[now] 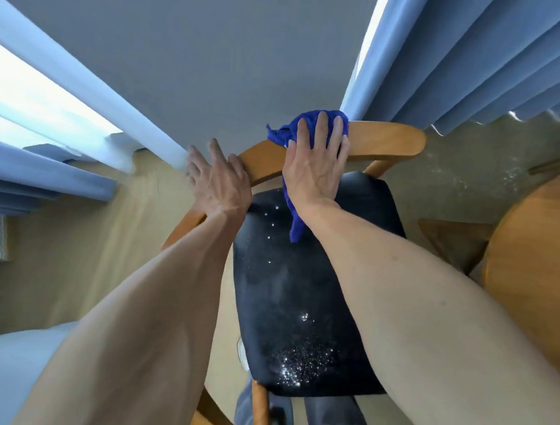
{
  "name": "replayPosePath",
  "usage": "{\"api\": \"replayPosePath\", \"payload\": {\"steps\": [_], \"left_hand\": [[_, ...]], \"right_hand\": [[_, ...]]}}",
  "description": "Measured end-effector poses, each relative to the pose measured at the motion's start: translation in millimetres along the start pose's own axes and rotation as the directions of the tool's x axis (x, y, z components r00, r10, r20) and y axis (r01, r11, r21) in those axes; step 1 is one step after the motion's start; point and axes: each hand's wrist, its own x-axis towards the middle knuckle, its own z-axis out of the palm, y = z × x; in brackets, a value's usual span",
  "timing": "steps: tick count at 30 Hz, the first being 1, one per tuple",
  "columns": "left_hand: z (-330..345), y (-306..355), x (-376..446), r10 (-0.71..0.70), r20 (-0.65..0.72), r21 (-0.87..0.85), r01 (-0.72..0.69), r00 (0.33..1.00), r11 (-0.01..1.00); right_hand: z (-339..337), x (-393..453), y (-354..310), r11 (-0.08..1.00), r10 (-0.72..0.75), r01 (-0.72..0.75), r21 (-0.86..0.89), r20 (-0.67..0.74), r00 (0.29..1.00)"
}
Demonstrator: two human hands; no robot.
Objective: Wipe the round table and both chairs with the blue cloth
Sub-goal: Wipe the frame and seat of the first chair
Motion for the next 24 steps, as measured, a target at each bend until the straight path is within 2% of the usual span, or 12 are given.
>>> {"api": "replayPosePath", "payload": {"steps": [3,6,8,12,17,20,24], "left_hand": [[16,30,-15,0.159,-0.045,0.022,-0.158,0.986,0.987],[37,53,-30,0.28,-0.098,0.02,-0.279,0.955,0.96],[53,63,-34,0.295,-0.159,0.063,-0.289,0.942,0.955],[65,69,-32,0.241,-0.248,0.084,-0.227,0.938,0.97],[60,63,-33,0.289,-0.203,0.086,-0.277,0.936,0.957],[54,58,-34,0.272,-0.155,0.029,-0.271,0.95,0.962],[32,33,-28,0.376,-0.066,-0.012,-0.377,0.924,0.926]], "right_hand": [[-3,17,46,0.993,0.112,-0.114,-0.015,-0.093,0.989],[-2,23,91,0.988,0.152,-0.157,0.005,-0.258,0.954],[3,23,116,0.989,0.142,-0.148,0.008,-0.333,0.932],[10,24,138,0.985,0.174,-0.157,0.075,-0.411,0.895],[7,27,138,0.97,0.229,-0.171,0.172,-0.415,0.881],[0,33,126,0.969,0.238,-0.241,0.043,-0.393,0.888],[-11,39,110,0.954,0.279,-0.3,-0.023,-0.306,0.91]]}}
